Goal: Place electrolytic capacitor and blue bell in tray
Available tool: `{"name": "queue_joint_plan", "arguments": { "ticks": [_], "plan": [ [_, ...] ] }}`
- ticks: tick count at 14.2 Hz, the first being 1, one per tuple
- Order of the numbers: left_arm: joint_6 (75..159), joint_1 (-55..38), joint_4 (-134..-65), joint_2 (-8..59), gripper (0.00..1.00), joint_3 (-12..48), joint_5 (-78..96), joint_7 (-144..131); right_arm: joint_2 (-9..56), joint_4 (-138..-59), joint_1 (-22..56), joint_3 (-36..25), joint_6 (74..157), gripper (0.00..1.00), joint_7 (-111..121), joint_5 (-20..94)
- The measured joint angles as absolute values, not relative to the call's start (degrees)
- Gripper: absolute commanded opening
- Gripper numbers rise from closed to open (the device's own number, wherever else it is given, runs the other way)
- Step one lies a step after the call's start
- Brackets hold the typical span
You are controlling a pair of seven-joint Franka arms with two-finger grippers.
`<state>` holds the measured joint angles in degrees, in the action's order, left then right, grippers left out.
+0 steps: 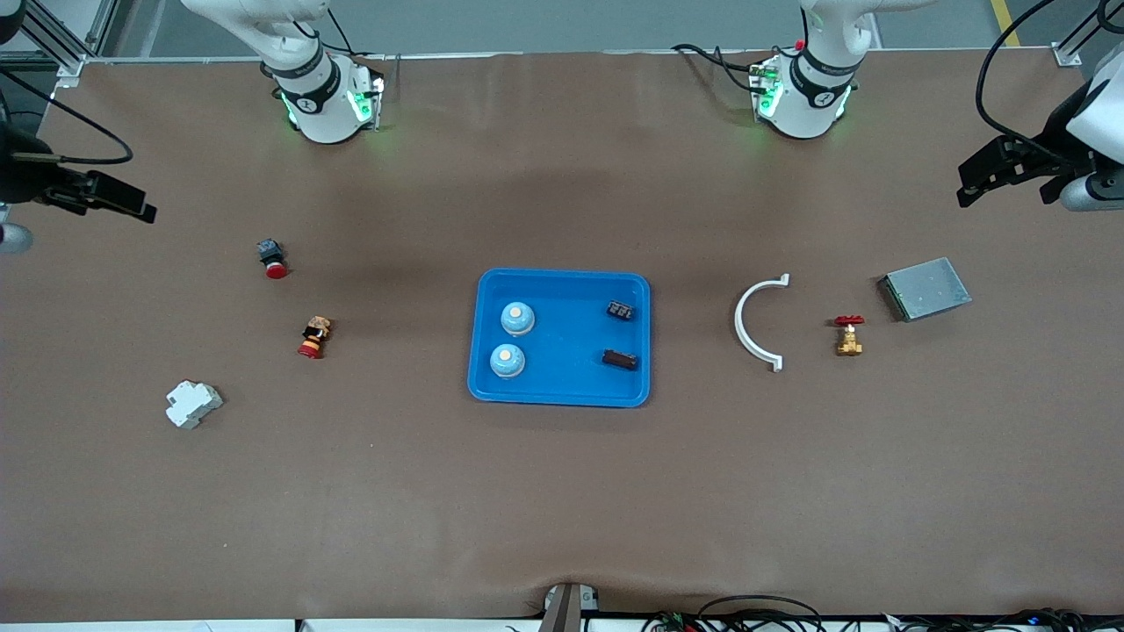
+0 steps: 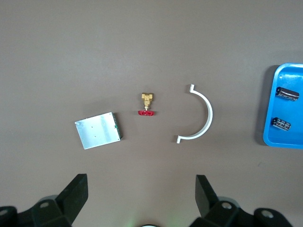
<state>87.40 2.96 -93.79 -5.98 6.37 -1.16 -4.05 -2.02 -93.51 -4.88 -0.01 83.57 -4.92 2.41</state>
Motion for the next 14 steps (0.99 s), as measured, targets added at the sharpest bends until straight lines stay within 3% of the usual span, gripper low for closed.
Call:
{"name": "queue_joint_plan", "arguments": {
  "ticks": [4, 14],
  "plan": [
    [87.4, 3.0, -93.5, -6.0, 1.0, 6.4, -1.2, -4.1, -0.5, -91.6, -5.3, 0.4, 89.3, 1.0, -4.9, -1.5],
    [87.2, 3.0, -93.5, -6.0, 1.0, 6.4, -1.2, -4.1, -2.1, -92.6, -6.9, 0.1, 90.4, 1.0, -0.6, 1.3]
  ]
}}
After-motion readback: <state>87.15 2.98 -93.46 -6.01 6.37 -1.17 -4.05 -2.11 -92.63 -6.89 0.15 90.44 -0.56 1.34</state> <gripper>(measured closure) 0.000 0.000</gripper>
